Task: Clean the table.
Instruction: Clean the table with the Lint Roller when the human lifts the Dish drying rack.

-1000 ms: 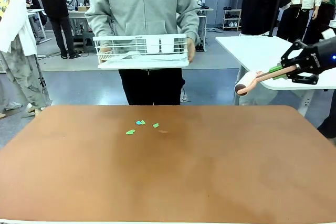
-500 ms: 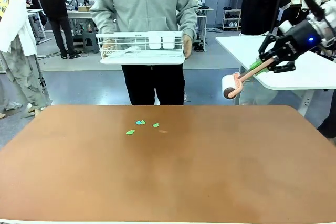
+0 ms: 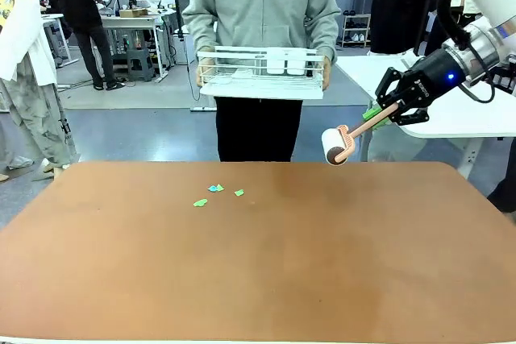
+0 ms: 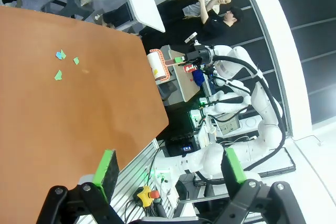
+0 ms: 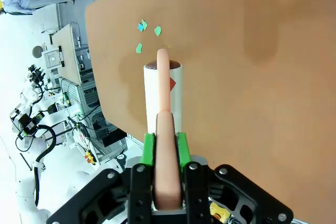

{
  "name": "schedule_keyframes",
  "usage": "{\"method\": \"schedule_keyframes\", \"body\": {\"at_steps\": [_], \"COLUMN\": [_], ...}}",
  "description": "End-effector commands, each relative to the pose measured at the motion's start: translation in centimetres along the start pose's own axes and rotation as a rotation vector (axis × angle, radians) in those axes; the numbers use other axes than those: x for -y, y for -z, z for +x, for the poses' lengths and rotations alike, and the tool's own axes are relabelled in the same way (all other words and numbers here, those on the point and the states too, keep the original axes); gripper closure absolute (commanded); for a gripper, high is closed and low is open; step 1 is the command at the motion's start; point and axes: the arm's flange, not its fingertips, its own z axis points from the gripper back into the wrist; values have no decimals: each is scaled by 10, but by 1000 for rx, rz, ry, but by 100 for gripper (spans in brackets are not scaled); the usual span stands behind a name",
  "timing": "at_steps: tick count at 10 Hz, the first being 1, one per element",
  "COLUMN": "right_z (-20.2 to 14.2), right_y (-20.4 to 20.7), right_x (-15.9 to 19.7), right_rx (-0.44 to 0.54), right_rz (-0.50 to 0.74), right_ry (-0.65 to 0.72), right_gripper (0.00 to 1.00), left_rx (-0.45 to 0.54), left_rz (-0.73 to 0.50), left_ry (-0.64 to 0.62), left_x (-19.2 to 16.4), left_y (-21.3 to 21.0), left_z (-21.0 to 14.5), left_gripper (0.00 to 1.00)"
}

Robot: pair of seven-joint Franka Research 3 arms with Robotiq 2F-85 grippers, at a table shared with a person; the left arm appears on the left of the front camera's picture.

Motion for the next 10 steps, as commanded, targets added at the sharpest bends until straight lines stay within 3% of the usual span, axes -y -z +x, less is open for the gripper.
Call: {"method": "schedule_keyframes", "body": {"at_steps": [1, 4, 6, 10], "right_z": [-2, 0, 32, 49], "right_y": [-3, -1, 59, 149], "right_x": [-4, 1, -4, -1], "right_rx": [-3, 1, -30, -7], "right_rz": [2, 0, 28, 39], "right_ry": [-6, 1, -45, -41], "right_gripper": [79, 79, 79, 79], "left_rx": [13, 13, 13, 13], "left_rz": [-27, -27, -27, -27], "left_ry": [14, 14, 14, 14], "left_x": [3, 3, 3, 3], "left_y": [-1, -1, -1, -1], "left_z": [-1, -1, -1, -1], "left_gripper": [0, 0, 0, 0]}}
